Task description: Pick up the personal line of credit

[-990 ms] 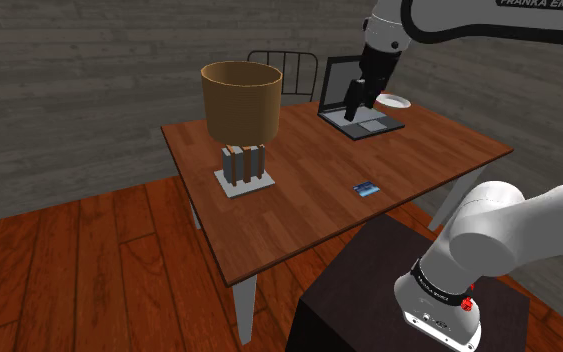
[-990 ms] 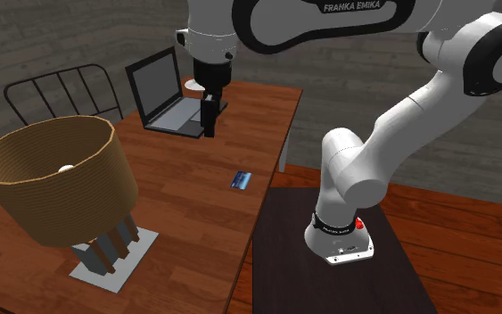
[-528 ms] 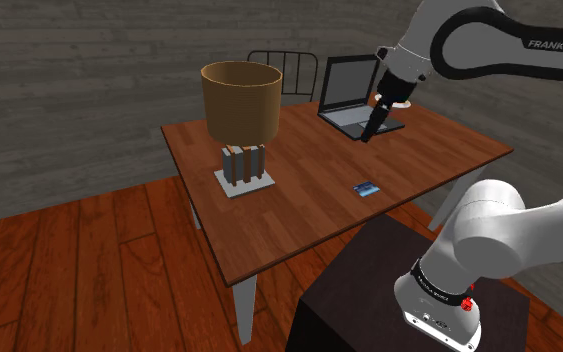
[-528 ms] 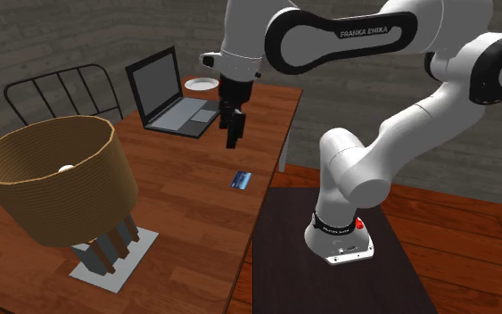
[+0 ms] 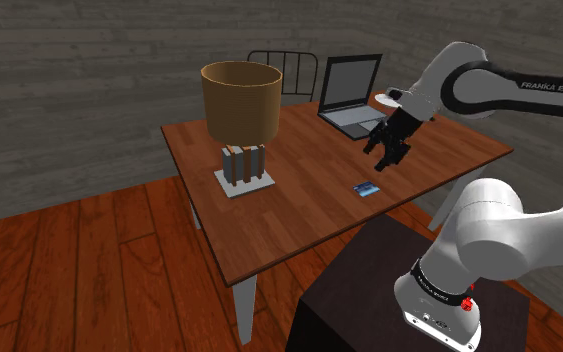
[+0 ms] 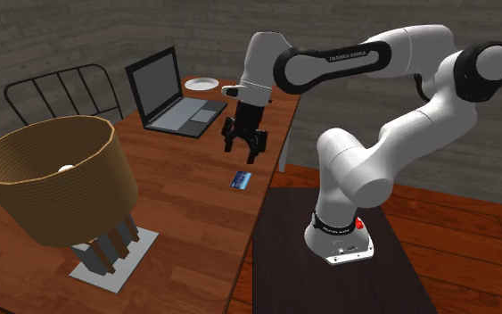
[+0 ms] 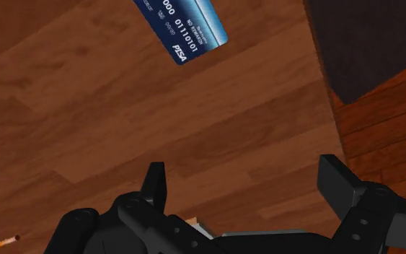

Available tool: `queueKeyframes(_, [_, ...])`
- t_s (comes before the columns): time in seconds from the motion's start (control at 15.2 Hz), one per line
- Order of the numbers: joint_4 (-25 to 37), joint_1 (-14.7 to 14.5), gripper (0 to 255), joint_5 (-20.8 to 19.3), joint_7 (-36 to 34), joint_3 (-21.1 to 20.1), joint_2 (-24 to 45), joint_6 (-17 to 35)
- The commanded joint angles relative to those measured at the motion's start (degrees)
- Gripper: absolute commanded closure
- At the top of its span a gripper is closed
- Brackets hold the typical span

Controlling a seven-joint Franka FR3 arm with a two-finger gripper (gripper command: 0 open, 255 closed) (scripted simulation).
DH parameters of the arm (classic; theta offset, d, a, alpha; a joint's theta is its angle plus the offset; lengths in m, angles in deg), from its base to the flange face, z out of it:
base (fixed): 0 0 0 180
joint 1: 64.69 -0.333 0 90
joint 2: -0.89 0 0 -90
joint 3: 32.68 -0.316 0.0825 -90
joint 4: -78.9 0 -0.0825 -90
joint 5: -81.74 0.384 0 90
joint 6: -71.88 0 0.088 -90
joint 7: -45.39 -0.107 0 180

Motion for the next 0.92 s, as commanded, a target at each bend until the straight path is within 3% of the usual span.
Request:
queueKeyframes(0.0, [-0.6, -2.2, 0, -2.3, 10.6, 8.2, 0.8, 1.5])
queueKeyframes(0.26, [2.1, -10.9, 0, -6.3, 29.9, 25.0, 5.1, 3.4])
queueKeyframes(0.33, [2.8, -12.5, 0, -6.8, 32.1, 27.3, 5.5, 3.5])
queueKeyframes(0.86, [0.6, -14.6, 0, -9.8, 34.5, 33.8, 8.9, 9.7])
